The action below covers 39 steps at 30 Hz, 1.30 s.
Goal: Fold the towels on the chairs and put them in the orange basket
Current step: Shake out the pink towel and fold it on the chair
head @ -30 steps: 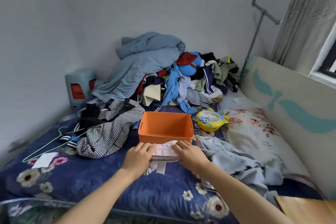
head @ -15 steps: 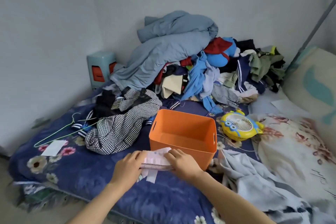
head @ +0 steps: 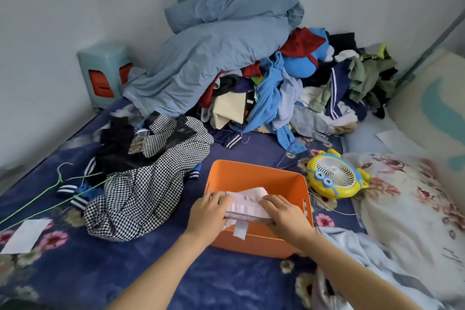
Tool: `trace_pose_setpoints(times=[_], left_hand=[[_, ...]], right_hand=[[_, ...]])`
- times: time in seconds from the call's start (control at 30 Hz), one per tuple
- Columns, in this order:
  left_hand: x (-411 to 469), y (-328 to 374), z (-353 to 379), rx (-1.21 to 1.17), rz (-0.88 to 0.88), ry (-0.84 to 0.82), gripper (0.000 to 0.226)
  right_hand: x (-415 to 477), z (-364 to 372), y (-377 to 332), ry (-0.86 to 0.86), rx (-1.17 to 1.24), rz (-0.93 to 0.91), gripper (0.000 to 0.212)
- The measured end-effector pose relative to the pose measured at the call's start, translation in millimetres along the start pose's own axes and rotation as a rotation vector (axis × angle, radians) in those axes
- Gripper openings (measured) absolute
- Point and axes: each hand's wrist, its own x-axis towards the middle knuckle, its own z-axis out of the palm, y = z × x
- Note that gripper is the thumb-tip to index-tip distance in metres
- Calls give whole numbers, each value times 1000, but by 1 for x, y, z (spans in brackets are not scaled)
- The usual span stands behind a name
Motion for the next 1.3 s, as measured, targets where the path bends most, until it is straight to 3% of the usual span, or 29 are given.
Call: trace_pose_setpoints(times=[0.2, 0.3, 0.53, 0.73, 0.93, 1.1, 1.17, 1.23, 1.3], left_hand=[[38, 9, 47, 80, 98, -221, 51], [52, 12, 65, 108, 95, -270, 53], [98, -1, 80, 90, 122, -376, 63], [140, -18, 88, 151, 179, -471, 54], [158, -42, 144, 283, 338, -487, 40], [153, -63, 181, 365, 457, -464, 11], [146, -71, 194, 300, 427, -486, 22], [139, -77, 202, 249, 390, -496, 27], [130, -79, 208, 242, 369, -528, 27]], right_hand=[[-7, 39, 46, -75, 54, 111, 67], [-9, 61, 66, -112, 112, 169, 58], [12, 91, 93, -63, 136, 269, 61], [30, 111, 109, -27, 176, 366, 43], [41, 151, 109, -73, 223, 519, 41], [46, 184, 107, -185, 193, 541, 62], [49, 202, 107, -209, 166, 530, 70], [52, 213, 104, -211, 144, 485, 65], [56, 224, 104, -209, 122, 430, 45]])
